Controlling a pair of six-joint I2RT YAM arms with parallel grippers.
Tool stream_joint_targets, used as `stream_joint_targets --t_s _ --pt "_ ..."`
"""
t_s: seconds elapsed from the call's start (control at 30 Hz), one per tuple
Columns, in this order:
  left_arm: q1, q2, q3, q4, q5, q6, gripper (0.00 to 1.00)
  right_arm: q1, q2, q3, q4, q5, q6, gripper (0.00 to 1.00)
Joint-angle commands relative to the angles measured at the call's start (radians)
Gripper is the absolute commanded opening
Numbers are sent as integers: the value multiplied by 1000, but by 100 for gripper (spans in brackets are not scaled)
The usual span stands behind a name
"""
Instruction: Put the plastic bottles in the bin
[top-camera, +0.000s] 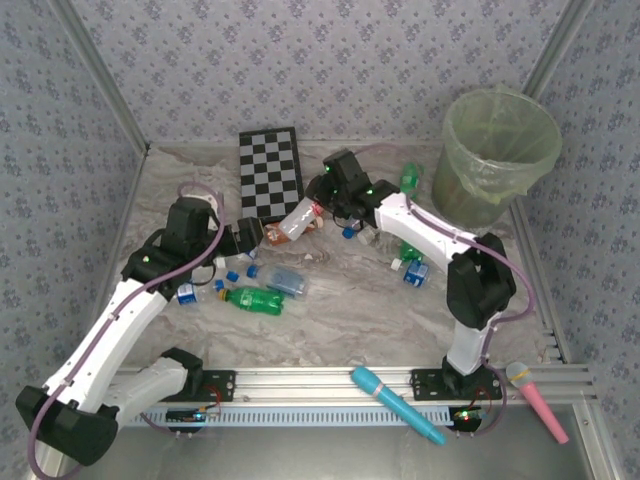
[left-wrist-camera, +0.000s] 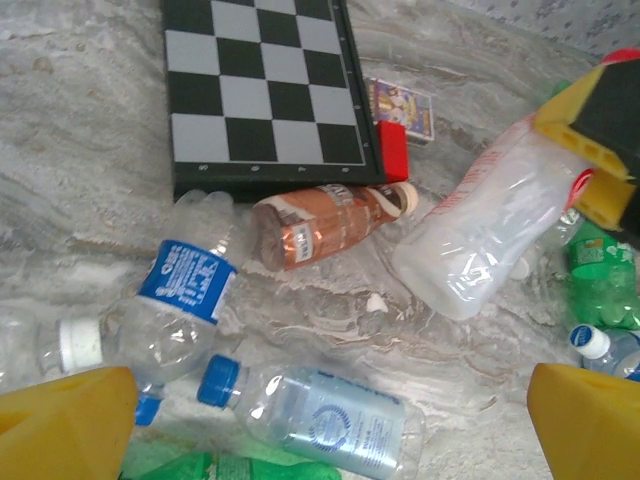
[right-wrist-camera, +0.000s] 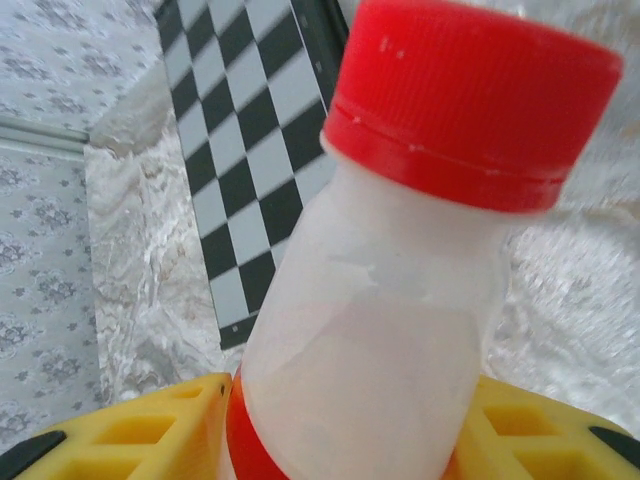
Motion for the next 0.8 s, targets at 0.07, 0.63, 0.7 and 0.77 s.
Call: stream_joint_targets --t_s 0.07,0.63,0.7,0.77 --pt "6 48 68 110 112 40 100 -43 -110 78 -137 183 -232 49" --pt "-113 237 222 227 215 108 100 -412 -345 209 -249 332 -607 47" --pt "-118 244 223 234 219 108 100 -462 -345 245 -257 341 -659 47" --pt "-120 251 224 240 223 109 100 -511 -346 281 -259 355 -703 47"
